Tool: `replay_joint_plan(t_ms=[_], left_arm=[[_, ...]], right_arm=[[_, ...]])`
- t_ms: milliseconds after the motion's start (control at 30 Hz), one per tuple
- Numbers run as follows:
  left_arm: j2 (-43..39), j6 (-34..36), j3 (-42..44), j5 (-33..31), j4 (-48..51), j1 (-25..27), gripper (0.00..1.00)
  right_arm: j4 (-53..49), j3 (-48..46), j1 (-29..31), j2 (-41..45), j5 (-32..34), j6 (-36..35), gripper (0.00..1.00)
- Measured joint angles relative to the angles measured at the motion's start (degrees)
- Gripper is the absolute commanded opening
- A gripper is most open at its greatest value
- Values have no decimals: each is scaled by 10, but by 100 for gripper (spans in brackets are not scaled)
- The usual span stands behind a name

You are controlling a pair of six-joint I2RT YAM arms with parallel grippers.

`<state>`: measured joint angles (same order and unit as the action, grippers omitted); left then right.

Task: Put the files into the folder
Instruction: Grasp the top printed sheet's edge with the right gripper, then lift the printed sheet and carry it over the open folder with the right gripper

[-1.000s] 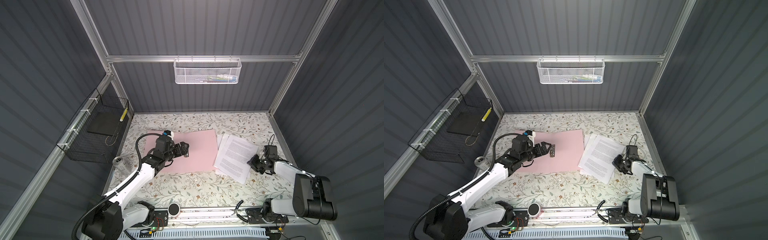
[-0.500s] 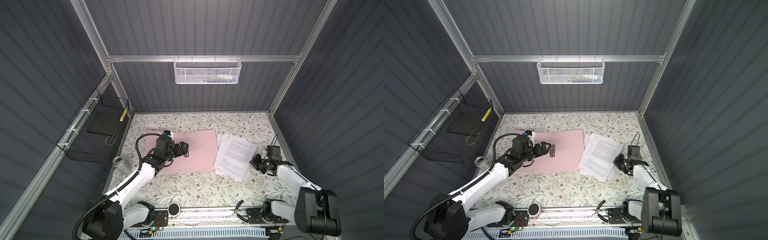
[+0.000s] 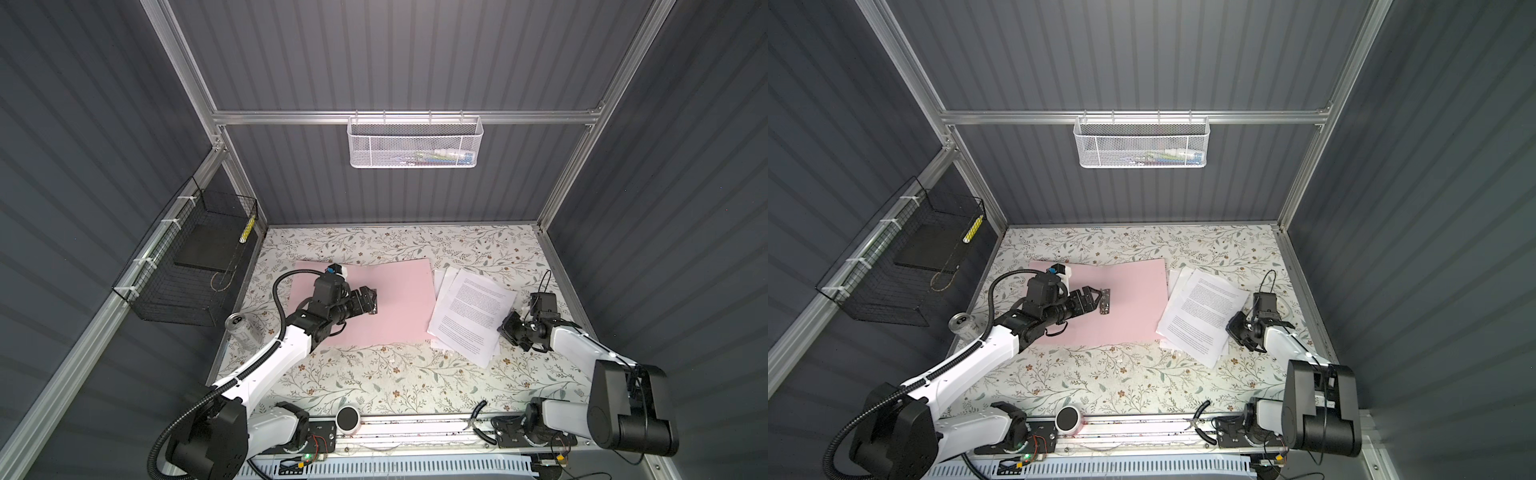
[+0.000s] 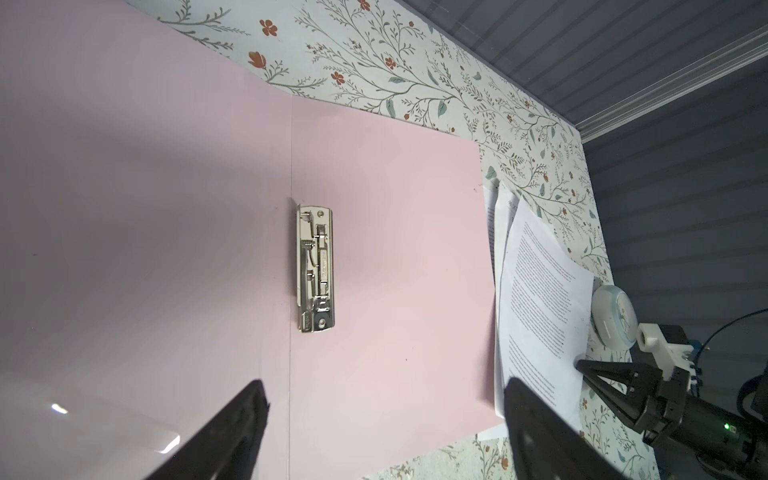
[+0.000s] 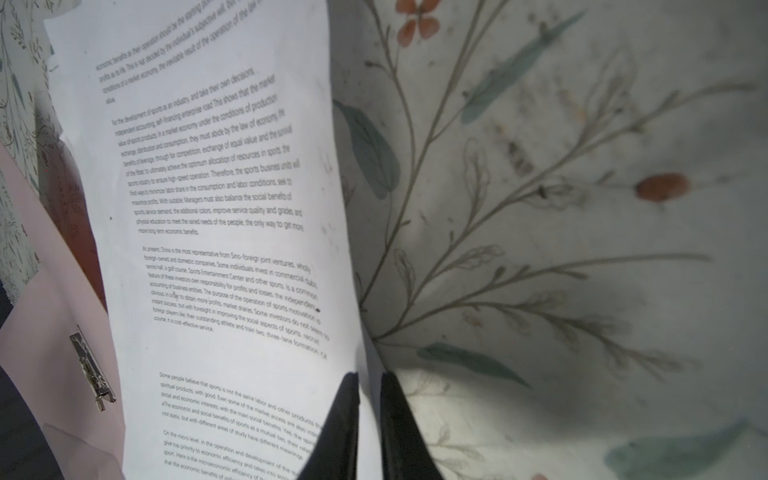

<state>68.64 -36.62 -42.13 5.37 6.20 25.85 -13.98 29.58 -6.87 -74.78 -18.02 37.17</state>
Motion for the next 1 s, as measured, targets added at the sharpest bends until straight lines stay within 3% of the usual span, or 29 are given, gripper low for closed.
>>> replay_joint_plan(t_ms=[200, 400, 633, 833, 1000], left_arm=[[0, 0, 2, 0, 0, 0, 89], [-7, 0, 4, -3, 0, 0, 89], [-14, 0, 5, -7, 0, 0, 90], [-16, 0, 5, -6, 0, -3, 90], [-35, -12, 17, 16, -15, -27, 91]], right_arm=[[7, 4, 0, -23, -2, -1, 15], [6, 4, 0, -21, -3, 1, 0], [-24, 10, 10, 61, -19, 11, 0], [-66, 89, 83, 124, -34, 30, 0], [-82, 195, 170, 119, -39, 50, 0]])
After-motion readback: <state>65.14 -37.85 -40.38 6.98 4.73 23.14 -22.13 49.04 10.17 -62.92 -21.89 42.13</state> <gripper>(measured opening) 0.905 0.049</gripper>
